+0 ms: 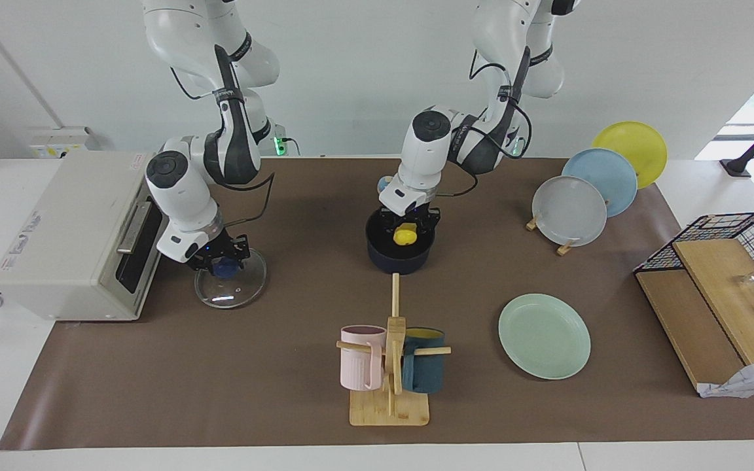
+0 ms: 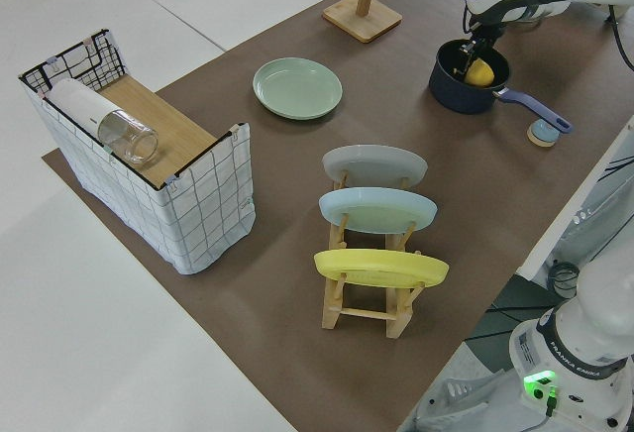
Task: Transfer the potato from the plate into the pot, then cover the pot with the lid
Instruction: 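Carry the potato over the black pot and release it with the left gripper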
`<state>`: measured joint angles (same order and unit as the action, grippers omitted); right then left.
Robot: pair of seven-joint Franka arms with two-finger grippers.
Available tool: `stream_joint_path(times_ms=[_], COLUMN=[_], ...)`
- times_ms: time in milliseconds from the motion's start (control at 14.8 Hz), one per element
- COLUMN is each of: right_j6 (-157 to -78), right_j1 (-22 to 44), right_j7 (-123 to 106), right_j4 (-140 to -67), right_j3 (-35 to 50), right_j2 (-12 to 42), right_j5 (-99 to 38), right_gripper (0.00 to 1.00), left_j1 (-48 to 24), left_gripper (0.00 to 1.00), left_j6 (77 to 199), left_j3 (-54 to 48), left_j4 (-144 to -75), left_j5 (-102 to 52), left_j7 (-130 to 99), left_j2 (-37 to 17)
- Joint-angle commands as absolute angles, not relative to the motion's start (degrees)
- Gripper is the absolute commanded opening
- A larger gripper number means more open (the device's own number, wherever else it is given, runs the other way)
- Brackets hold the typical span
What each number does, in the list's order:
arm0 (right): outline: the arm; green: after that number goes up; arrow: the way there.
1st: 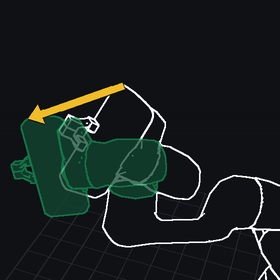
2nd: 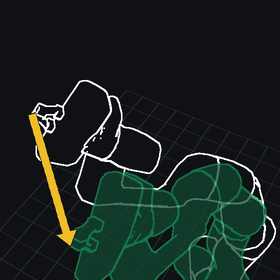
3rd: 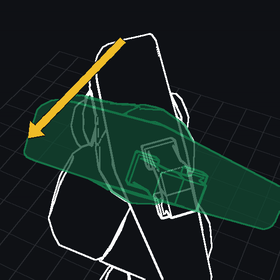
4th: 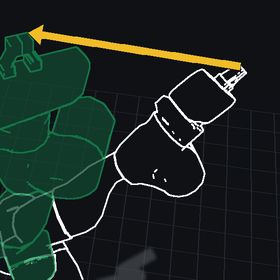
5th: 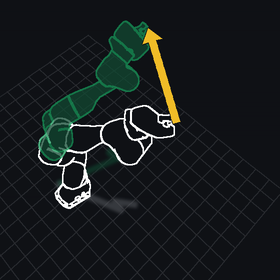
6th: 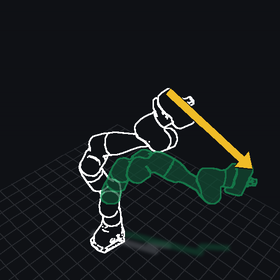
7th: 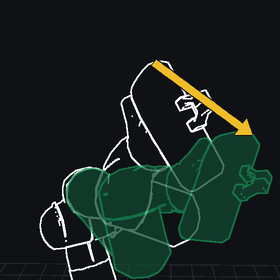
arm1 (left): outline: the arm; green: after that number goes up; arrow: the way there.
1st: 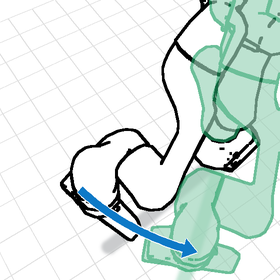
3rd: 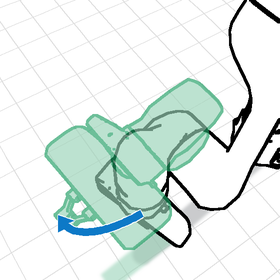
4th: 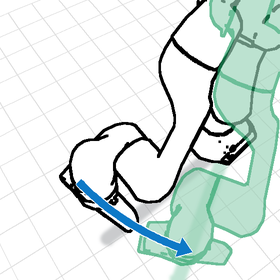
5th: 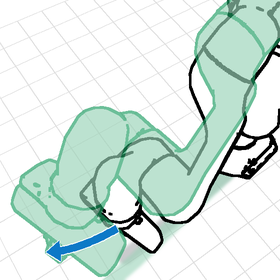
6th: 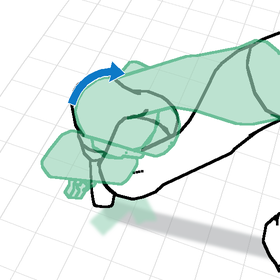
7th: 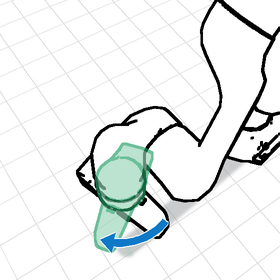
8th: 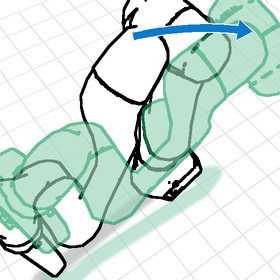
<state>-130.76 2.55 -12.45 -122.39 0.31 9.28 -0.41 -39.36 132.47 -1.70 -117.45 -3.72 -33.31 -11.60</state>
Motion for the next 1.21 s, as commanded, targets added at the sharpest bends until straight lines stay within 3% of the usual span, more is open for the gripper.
stream_joint_path(times_ms=[0, 202, 337, 405, 540, 607, 675, 742, 810, 1147], right_j6=[-128.9, -120.0, -115.0, -114.2, -110.8, -104.2, -98.0, -94.1, -92.7, -91.1], right_j1=[2.0, 2.1, 3.7, 4.9, 5.0, 5.0, 5.1, 5.2, 5.0, 4.4], right_j7=[-14.8, -12.8, -10.0, -8.4, -7.9, -7.6, -7.3, -7.0, -6.9, -5.5], right_j4=[-121.2, -113.1, -108.7, -107.7, -103.7, -99.1, -94.0, -91.4, -91.1, -91.1], right_j3=[0.8, 5.3, 7.1, 7.1, 7.1, 7.2, 7.3, 7.3, 7.2, 7.0], right_j2=[9.1, 9.3, 9.3, 9.3, 8.4, 7.9, 8.0, 7.9, 7.8, 7.1], right_j5=[-1.5, -1.5, -1.2, -1.0, -0.4, -0.7, -0.8, -0.6, -0.5, -0.8], right_gripper=[0.48, 0.44, 0.11, 0.0, 0.0, 0.0, 0.0, 0.0, 0.0, 0.0], left_j1=[-41.6, -41.7, -41.8, -42.1, -42.2, -42.1, -42.1, -42.1, -42.0, -39.4], left_gripper=[0.0, 0.0, 0.0, 0.0, 0.0, 0.0, 0.12, 0.82, 1.0, 1.0], left_j6=[135.3, 135.8, 135.9, 136.4, 136.7, 136.8, 136.8, 136.6, 136.3, 126.6], left_j3=[-0.5, -0.5, -0.5, -0.5, -0.5, -0.6, -0.5, -0.5, -0.5, -0.4], left_j4=[-118.5, -118.5, -118.6, -118.7, -119.1, -119.3, -119.3, -119.1, -118.7, -112.5], left_j5=[-2.8, -1.9, -1.4, -1.4, -1.4, -1.4, -1.4, -1.4, -1.4, -1.5], left_j7=[-33.5, -33.5, -33.6, -33.6, -33.6, -33.4, -33.1, -33.0, -33.0, -32.4], left_j2=[-12.9, -13.9, -14.7, -14.7, -14.9, -14.9, -14.9, -14.9, -14.8, -11.5])
